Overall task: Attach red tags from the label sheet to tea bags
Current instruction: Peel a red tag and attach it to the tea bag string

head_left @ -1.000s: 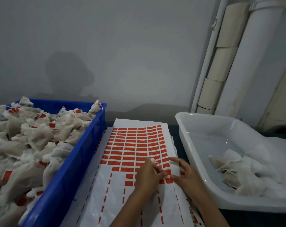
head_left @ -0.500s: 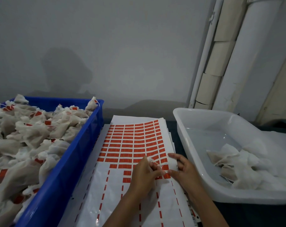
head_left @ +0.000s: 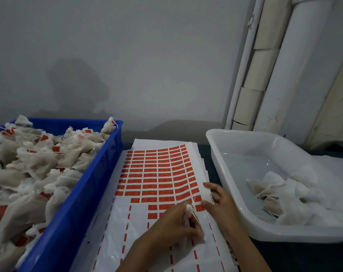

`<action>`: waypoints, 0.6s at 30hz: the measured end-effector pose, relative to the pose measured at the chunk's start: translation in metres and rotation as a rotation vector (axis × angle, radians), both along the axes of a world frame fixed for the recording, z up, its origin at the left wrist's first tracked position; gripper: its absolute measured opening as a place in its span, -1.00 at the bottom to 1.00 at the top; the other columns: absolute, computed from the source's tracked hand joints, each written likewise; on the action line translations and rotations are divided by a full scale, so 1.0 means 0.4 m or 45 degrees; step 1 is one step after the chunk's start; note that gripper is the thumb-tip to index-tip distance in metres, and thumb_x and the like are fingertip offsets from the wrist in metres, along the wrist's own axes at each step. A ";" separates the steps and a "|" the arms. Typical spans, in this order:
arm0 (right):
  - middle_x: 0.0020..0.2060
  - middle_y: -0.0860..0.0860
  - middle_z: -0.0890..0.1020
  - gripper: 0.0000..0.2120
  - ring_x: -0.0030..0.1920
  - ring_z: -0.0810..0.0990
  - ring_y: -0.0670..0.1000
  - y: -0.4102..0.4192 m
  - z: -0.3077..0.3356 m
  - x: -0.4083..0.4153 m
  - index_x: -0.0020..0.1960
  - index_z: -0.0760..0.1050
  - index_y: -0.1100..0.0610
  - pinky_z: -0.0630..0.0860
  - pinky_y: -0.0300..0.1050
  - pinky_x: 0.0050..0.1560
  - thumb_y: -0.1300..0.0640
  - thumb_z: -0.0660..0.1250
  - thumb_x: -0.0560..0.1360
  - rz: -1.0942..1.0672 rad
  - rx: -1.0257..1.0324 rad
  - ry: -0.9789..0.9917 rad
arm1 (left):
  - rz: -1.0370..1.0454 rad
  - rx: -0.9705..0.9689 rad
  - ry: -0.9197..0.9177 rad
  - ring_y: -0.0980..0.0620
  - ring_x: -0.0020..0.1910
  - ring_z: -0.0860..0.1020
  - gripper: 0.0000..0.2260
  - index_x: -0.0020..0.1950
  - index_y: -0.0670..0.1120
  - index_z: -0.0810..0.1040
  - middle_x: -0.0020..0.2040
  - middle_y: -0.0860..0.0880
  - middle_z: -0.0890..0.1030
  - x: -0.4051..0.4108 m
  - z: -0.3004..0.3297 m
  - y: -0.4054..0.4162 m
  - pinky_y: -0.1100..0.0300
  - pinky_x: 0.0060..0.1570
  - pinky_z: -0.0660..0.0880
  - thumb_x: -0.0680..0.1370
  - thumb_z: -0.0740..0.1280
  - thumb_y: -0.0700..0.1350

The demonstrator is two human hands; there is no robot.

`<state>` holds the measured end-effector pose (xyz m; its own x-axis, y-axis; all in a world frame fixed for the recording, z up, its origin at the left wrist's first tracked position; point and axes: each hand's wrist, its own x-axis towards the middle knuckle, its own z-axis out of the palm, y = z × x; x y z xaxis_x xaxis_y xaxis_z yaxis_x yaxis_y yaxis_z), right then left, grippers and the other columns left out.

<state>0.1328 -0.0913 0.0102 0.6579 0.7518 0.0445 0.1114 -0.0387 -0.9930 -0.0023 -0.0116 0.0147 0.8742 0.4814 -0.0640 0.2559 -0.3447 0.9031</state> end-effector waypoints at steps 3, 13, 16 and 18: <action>0.04 -0.07 0.57 -0.62 -0.11 0.64 -0.11 -0.006 0.011 -0.003 0.22 0.33 -0.03 0.57 -0.33 -0.33 0.20 0.34 0.46 0.025 -0.022 0.007 | -0.001 0.017 -0.002 0.17 -0.05 0.52 -0.69 -0.03 0.15 0.35 -0.11 0.33 0.46 -0.008 0.007 0.005 0.49 -0.26 0.46 0.38 0.46 0.04; 0.08 -0.04 0.59 -0.56 -0.06 0.65 -0.12 -0.059 0.018 0.006 0.22 0.33 -0.08 0.57 -0.28 -0.26 0.28 0.33 0.45 0.248 -0.089 0.019 | 0.279 -0.253 -0.187 0.25 -0.07 0.51 -0.84 0.01 0.12 0.39 -0.03 0.36 0.47 -0.012 0.006 0.016 0.48 -0.27 0.43 0.50 0.30 0.09; 0.06 -0.02 0.61 -0.56 -0.07 0.66 -0.07 -0.058 0.019 0.004 0.22 0.36 -0.06 0.58 -0.24 -0.27 0.29 0.34 0.44 0.241 -0.057 0.065 | 0.332 -0.225 -0.179 0.25 -0.13 0.54 -0.78 -0.03 0.09 0.42 -0.08 0.33 0.51 -0.001 0.002 0.015 0.51 -0.41 0.44 0.43 0.43 -0.04; 0.04 -0.02 0.62 -0.56 -0.08 0.66 -0.07 -0.056 0.021 0.002 0.22 0.36 -0.05 0.58 -0.23 -0.28 0.29 0.34 0.44 0.223 -0.039 0.080 | 0.330 -0.210 -0.132 0.21 -0.13 0.55 -0.73 -0.06 0.07 0.44 -0.09 0.29 0.53 0.004 -0.003 0.017 0.51 -0.42 0.44 0.38 0.49 -0.10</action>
